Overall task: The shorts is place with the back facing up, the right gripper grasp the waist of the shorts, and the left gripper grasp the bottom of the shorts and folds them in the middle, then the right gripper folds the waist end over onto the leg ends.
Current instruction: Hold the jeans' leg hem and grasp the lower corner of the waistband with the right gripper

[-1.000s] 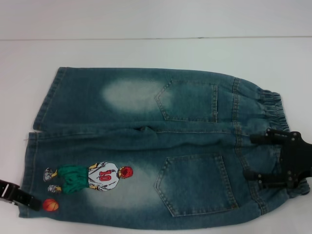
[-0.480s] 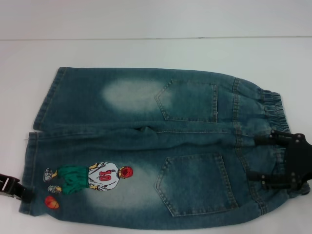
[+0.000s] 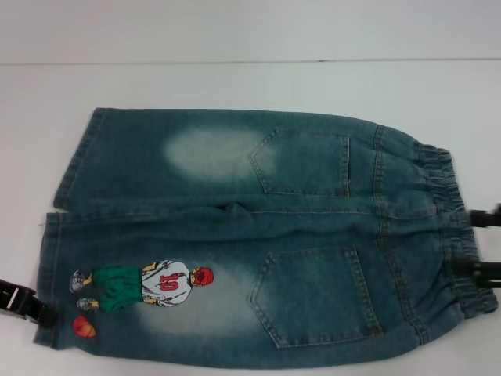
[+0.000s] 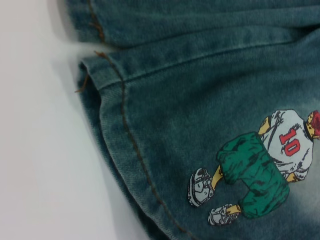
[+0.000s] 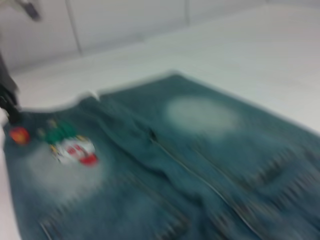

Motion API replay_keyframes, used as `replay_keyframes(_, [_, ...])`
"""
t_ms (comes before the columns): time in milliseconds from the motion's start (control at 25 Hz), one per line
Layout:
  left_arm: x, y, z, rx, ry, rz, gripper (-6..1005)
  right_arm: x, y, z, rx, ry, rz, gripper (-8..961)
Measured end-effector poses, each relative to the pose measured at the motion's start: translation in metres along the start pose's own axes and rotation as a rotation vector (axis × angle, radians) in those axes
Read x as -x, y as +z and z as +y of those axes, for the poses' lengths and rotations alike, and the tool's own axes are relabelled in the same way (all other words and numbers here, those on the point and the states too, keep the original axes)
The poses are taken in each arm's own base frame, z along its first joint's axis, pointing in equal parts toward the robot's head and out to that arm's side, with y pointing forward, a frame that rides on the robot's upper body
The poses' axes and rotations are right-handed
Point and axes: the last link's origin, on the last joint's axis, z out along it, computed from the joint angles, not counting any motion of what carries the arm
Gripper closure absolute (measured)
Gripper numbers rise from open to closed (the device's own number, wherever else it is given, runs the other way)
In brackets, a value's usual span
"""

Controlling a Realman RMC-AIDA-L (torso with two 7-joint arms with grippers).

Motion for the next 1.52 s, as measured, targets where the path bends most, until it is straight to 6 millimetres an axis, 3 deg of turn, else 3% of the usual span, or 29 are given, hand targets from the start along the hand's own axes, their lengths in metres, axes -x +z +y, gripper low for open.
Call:
replay_keyframes(320, [-0.001, 0.004, 0.002, -0.011, 0.025, -0.027, 975, 0.019, -0.033, -0.02, -0.044, 0.147, 0.343, 65])
replay_keyframes(600, [-0.001, 0.006, 0.005, -0.022, 0.047, -0.061, 974, 0.026, -0.03, -0.022, 0.002, 0.202, 0.566, 67])
replay_keyframes(1520, [-0.003, 0.001, 0.007, -0.016, 0.059, -0.048, 975, 0.019, 0.013, -0.014, 0.151, 0.208, 0.535, 72])
